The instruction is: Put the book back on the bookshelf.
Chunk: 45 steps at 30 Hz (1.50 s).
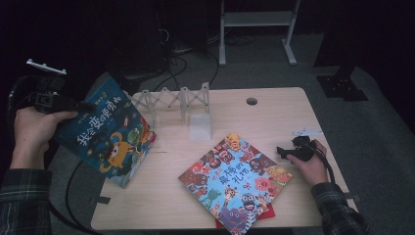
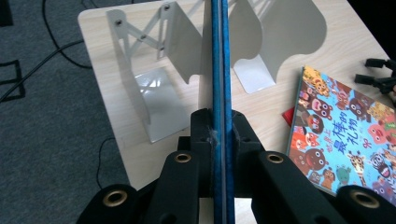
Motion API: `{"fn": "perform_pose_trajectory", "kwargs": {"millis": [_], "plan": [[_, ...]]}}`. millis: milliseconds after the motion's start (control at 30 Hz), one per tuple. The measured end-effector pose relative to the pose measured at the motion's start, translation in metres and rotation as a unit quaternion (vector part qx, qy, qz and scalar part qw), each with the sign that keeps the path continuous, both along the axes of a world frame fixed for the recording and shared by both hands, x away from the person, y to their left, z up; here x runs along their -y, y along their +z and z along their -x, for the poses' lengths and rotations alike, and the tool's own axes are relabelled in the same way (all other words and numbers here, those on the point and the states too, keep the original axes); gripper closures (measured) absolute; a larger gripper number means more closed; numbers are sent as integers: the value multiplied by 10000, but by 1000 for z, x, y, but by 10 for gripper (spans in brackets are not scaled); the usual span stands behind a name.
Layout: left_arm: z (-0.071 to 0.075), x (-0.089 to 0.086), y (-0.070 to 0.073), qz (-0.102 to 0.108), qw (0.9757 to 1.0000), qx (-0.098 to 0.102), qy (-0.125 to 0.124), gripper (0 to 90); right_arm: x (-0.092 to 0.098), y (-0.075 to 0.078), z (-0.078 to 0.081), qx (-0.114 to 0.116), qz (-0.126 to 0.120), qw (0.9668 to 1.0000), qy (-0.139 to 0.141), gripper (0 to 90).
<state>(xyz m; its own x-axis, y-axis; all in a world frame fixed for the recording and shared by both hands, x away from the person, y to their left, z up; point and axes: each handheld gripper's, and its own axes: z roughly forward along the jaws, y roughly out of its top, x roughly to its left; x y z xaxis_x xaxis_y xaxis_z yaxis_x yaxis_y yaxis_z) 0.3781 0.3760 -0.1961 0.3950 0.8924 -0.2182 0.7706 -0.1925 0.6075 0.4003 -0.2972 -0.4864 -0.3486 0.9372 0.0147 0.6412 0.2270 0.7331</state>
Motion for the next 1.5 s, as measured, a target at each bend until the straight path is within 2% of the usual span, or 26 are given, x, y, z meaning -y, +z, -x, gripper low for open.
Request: {"fn": "perform_pose_trajectory", "kwargs": {"millis": [133,367,500,633,867,1200,1500], "plan": [[-3,-3,0,-50,9999,-22,123,829,0,0,0,-1,0,10000,1,124],[-14,-6,1,20,9995,-33,321,829,0,0,0,-1,0,10000,1,123],[-22,-2,1,85,9991,-26,413,829,0,0,0,-4,-1,10000,1,122],[-31,4,1,57,9988,9,492,829,0,0,0,-4,-1,10000,0,122],[-47,10,-2,75,9980,-68,617,829,0,0,0,-4,-1,10000,2,122],[-65,9,-8,90,9953,-138,958,829,0,0,0,-5,-2,10000,10,122],[-77,11,-5,35,9934,-125,1143,828,0,0,0,-7,-6,10000,15,122]]}}
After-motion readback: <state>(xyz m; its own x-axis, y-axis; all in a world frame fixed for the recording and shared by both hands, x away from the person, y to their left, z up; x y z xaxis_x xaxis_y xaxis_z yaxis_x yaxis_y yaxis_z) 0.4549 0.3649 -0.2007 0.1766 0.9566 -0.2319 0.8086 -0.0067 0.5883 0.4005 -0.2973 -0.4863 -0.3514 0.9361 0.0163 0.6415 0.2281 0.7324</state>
